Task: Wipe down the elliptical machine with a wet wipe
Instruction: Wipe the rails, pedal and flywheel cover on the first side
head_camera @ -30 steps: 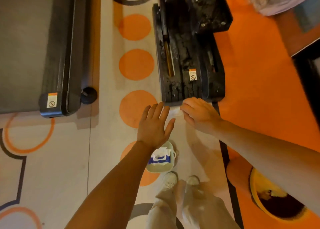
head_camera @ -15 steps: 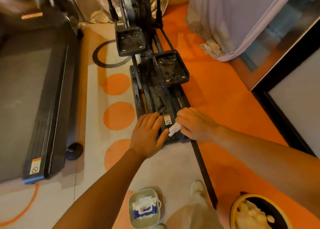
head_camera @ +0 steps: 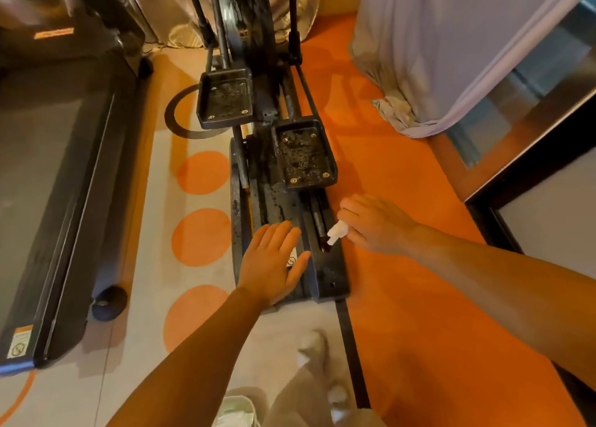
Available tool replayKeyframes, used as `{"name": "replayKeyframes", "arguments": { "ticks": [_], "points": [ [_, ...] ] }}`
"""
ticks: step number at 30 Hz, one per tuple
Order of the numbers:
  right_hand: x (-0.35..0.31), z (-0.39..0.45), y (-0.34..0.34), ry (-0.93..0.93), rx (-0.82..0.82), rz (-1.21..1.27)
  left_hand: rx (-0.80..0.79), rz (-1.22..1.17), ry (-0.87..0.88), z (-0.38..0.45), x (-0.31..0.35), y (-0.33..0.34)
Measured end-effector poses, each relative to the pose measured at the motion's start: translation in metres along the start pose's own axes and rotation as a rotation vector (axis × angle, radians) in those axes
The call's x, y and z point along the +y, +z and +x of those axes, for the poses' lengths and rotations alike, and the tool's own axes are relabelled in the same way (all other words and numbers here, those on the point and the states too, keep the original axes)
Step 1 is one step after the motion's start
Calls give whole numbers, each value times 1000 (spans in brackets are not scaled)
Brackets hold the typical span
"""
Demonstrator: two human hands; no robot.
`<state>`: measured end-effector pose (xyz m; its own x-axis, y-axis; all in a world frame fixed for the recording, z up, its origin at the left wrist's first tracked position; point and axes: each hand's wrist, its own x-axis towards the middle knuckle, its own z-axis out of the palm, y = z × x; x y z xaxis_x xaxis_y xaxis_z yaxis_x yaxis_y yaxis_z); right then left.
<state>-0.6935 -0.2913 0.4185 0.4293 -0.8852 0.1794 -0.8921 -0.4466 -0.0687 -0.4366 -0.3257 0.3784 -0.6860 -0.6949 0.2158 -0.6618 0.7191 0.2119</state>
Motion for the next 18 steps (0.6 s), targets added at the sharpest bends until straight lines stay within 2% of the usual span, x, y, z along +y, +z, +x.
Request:
{"name": "replayKeyframes", "arguments": {
  "ticks": [7, 14, 18],
  "points": [
    [69, 43, 4, 55, -86, 0, -4, 32, 8, 73, -29, 27],
    [126, 96, 15, -183, -155, -13, 8, 19, -107, 120, -33, 41],
    [164, 136, 35, -399, -144, -33, 41, 67, -262, 141, -29, 51]
  ]
}}
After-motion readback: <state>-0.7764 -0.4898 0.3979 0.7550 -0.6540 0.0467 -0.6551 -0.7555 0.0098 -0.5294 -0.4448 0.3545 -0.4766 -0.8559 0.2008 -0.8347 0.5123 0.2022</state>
